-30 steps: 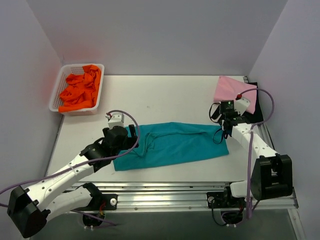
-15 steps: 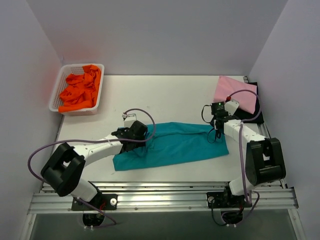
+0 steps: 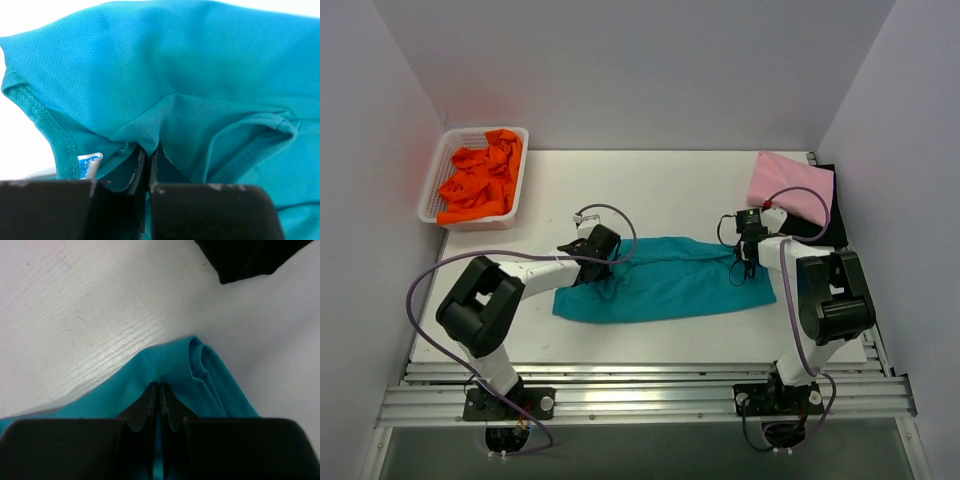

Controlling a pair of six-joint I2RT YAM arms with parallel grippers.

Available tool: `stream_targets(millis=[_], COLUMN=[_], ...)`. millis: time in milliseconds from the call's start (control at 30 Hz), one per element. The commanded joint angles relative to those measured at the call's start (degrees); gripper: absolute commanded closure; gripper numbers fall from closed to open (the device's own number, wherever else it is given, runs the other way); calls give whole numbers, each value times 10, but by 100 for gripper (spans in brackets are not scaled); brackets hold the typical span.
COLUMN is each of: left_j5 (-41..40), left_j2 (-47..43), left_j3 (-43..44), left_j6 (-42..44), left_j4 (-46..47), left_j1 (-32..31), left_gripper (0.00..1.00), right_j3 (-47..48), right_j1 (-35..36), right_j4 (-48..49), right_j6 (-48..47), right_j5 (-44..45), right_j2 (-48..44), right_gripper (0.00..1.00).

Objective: Fold and stack the t-shirts
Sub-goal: Fold the other side of the tshirt into a rectangle, then rotate the tshirt 90 degrees

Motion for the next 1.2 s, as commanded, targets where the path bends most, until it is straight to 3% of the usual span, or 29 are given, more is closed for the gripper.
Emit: stream_targets(millis=[0, 167, 267, 400, 500, 600, 633, 733, 767, 833, 900, 967, 1000, 1033, 1067, 1100, 1167], left_j5=[50, 38, 35, 54, 74, 89, 98, 137, 150, 197, 282, 325, 344, 359, 366, 372, 382], left_j2=[77, 81, 88, 155, 258, 386, 452, 576, 597, 621, 581, 554, 547, 546, 549, 552, 545], left_j3=[22, 81, 161, 352, 474, 666, 773, 946, 1040, 1077, 1002, 909, 902, 907, 933, 947, 966], left_j6=[15, 42, 72, 121, 141, 156, 158, 161, 162, 167, 172, 171, 174, 176, 178, 186, 194], left_j4=[10, -13, -52, -110, -163, -242, -263, -347, -370, -342, -268, -149, -128, -123, -127, -140, -145], left_j1=[23, 47, 74, 115, 146, 169, 174, 190, 191, 198, 202, 206, 208, 208, 209, 209, 209], left_gripper=[98, 98, 98, 98, 98, 98, 98, 98, 98, 98, 97, 78, 60, 11, 6, 6, 6], right_j3=[-8, -10, -20, -51, -89, -130, -139, -165, -169, -165, -151, -130, -117, -86, -67, -49, -6], right_j1=[5, 18, 22, 37, 65, 111, 141, 215, 267, 319, 386, 449, 467, 484, 510, 522, 541], right_j4=[-17, -20, -17, -10, -11, -16, -19, -26, -28, -32, -27, -37, -54, -77, -102, -156, -199], right_j6=[9, 12, 17, 34, 55, 108, 124, 192, 228, 260, 290, 306, 309, 310, 314, 331, 346], right_j5=[-56, -64, -85, -101, -98, -94, -91, -51, -41, -12, 11, 32, 57, 70, 89, 133, 175], right_j2=[24, 0, -26, -70, -117, -174, -188, -235, -246, -241, -230, -202, -190, -166, -155, -146, -135], right_gripper=[100, 100, 100, 100, 100, 100, 100, 100, 100, 100, 100, 100, 100, 100, 99, 70, 32])
